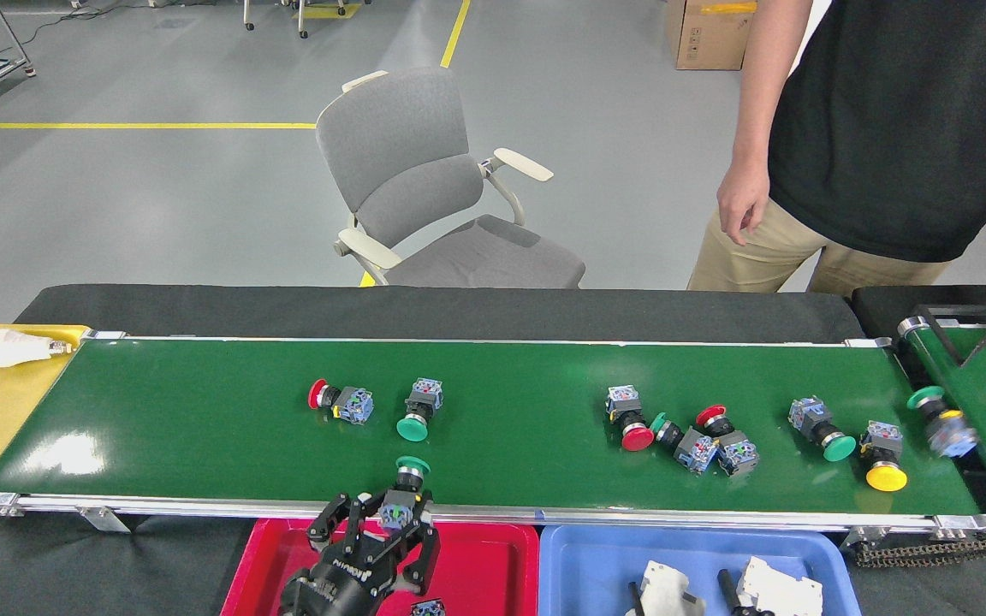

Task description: Pick switch part from conveyor to tray

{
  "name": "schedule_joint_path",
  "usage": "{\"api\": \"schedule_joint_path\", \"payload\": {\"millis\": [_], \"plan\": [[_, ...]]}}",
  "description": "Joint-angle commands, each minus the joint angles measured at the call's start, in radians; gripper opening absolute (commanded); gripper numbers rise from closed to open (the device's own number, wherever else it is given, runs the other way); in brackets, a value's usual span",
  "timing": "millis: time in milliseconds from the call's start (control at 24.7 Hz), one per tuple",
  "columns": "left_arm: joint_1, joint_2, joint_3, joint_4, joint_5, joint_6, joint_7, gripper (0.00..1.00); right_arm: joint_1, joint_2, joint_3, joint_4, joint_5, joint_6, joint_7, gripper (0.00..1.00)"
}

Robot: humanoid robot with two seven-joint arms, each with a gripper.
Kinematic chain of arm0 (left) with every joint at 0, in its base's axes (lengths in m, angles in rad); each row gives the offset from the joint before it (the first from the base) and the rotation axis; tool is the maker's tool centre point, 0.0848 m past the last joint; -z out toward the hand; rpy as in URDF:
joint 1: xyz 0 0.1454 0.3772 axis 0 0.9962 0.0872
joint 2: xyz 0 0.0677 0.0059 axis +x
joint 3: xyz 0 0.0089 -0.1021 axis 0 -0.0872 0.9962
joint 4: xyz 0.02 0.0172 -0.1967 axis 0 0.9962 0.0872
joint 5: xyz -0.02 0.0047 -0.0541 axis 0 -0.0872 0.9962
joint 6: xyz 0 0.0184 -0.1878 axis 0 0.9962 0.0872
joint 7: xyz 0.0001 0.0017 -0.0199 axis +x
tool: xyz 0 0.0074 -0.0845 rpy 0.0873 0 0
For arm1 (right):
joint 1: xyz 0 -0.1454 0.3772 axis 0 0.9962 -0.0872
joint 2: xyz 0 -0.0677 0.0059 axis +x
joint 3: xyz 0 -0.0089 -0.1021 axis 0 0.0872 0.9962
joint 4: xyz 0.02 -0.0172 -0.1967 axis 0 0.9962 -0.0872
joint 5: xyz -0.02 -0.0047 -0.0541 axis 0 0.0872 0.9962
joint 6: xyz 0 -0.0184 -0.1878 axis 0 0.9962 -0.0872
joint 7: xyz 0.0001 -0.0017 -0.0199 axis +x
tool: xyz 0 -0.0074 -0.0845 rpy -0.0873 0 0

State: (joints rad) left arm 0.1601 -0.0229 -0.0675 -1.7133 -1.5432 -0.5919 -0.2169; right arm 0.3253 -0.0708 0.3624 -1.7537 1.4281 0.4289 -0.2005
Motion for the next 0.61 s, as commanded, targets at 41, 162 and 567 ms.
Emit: {"api": "schedule_joint_path", "payload": {"millis": [41,162,567], "plan": [[0.032,0.008,0.028,-0.017,-0.001,-0.12,-0.009,1.0,-0.014,0.009,-0.026,-0.012,0.002,0.057,0.006,1.0],[0.044,0.006,0.041,-0.019,0.0,-0.111,-0.009,1.0,-0.06,0.009,-0.026,0.005,0.002,0.059,0.056,1.0],[-0.085,0.006,0.336,0.02,0.008,0.173,0.008,1.0,-0.338,-0.01,-0.022,0.191,-0.009,-0.065,0.208,1.0]]}}
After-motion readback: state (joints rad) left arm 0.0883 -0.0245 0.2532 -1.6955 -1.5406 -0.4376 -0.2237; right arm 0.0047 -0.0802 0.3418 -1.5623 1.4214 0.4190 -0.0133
